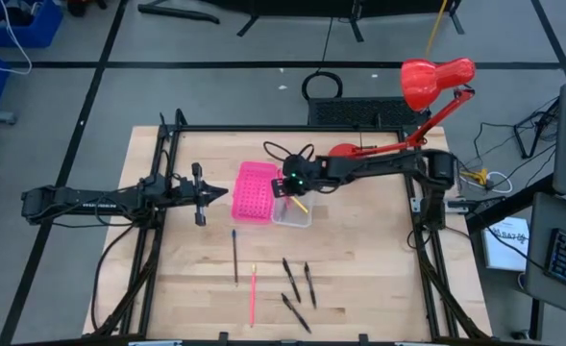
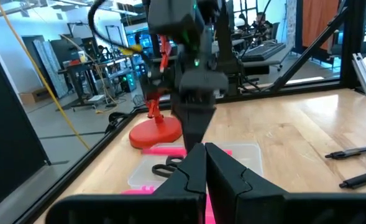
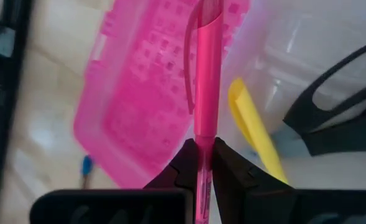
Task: Pick & place school supplies into a supply box
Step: Put the pink ballpen into the pink supply box
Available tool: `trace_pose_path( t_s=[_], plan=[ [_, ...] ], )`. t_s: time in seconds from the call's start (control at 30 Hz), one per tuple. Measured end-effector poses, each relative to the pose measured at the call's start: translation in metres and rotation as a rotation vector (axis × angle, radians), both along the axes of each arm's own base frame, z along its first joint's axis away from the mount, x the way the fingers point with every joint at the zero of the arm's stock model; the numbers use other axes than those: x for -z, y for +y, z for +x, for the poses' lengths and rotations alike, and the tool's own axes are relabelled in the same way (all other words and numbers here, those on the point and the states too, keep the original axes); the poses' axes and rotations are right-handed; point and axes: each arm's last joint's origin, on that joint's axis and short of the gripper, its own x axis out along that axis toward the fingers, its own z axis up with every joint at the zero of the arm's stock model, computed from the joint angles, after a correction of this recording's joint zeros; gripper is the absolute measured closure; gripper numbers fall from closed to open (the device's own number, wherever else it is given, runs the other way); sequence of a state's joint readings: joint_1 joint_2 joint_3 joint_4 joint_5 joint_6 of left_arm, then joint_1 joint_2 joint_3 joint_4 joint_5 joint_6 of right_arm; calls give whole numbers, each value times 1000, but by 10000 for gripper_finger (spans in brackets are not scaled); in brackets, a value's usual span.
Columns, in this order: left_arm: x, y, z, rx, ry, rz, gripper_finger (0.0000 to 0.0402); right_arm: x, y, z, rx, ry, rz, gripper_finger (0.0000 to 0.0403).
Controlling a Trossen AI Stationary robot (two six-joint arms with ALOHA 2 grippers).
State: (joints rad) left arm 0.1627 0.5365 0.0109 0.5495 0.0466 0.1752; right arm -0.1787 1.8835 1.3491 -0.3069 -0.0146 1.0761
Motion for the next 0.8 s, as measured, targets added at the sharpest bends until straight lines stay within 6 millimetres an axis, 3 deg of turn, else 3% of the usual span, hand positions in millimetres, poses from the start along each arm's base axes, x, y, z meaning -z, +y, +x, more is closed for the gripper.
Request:
trace_pose_path(
  t_s=[0.13,0.8],
  plan=[
    [0,0,0,-1,0,-3,392,11,-1,1,-13,42,6,384],
    [0,0,0,-2,-4,-8,392,12,-4,1,28,61,-88,384]
  ],
)
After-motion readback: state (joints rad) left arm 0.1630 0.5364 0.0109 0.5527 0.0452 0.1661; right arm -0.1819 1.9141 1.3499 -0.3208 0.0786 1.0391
